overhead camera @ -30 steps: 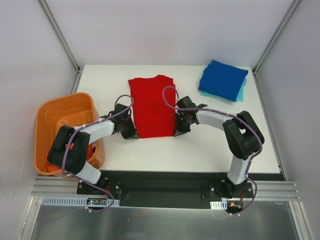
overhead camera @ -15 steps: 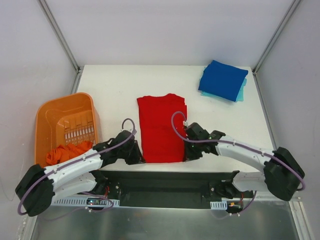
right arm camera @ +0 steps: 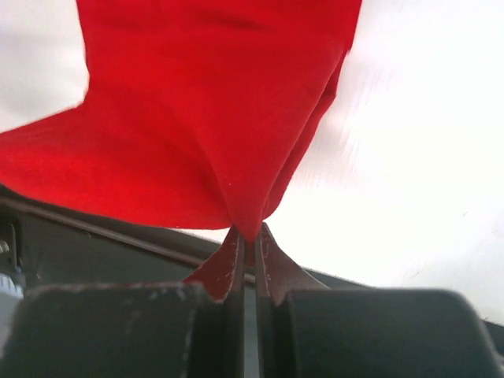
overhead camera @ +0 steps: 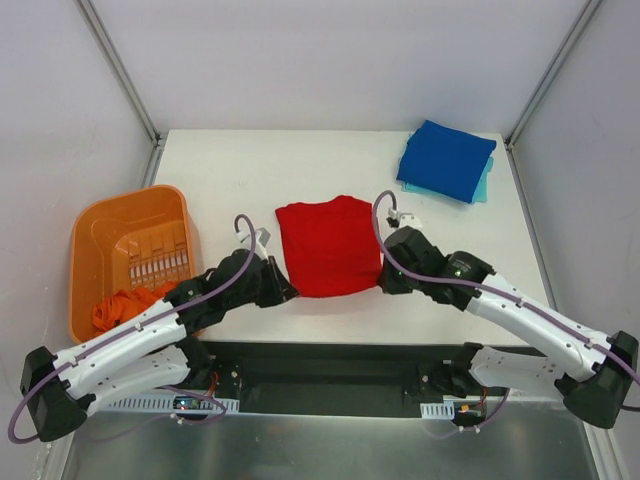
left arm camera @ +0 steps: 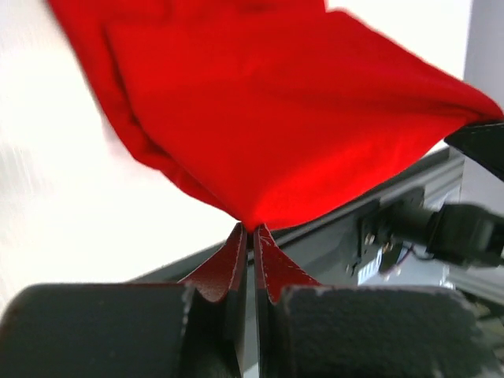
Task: Fold and stack the t-shirts
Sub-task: Fold the tshirt
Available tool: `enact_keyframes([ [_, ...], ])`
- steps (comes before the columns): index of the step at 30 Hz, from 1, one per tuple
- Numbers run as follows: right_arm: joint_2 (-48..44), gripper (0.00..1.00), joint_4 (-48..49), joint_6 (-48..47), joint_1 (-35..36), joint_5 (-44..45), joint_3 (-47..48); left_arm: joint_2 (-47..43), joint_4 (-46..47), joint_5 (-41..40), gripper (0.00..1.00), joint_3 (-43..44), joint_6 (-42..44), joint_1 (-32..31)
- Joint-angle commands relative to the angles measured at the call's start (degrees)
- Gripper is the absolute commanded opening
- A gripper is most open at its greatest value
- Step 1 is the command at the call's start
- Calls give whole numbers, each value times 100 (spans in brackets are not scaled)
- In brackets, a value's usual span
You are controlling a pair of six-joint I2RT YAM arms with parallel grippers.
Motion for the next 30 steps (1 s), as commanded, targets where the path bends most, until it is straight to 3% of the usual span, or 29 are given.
enact_keyframes([
  [1,304,1,-81,-442,-459,578,726,406,-71,-923,0,924,593,187],
  [7,1191,1,114,-1049,-1119,120,1632,1171,-98,-309,0,1619,1015,1373],
  [15,2562,1,307,-1366,-1709,-600,2695,2110,-98,-467,0,2392,1499,1918],
  [30,3908,1,421,-1393,-2455,-1163,3689,4123,-10,139,0,3824,1930,2912],
])
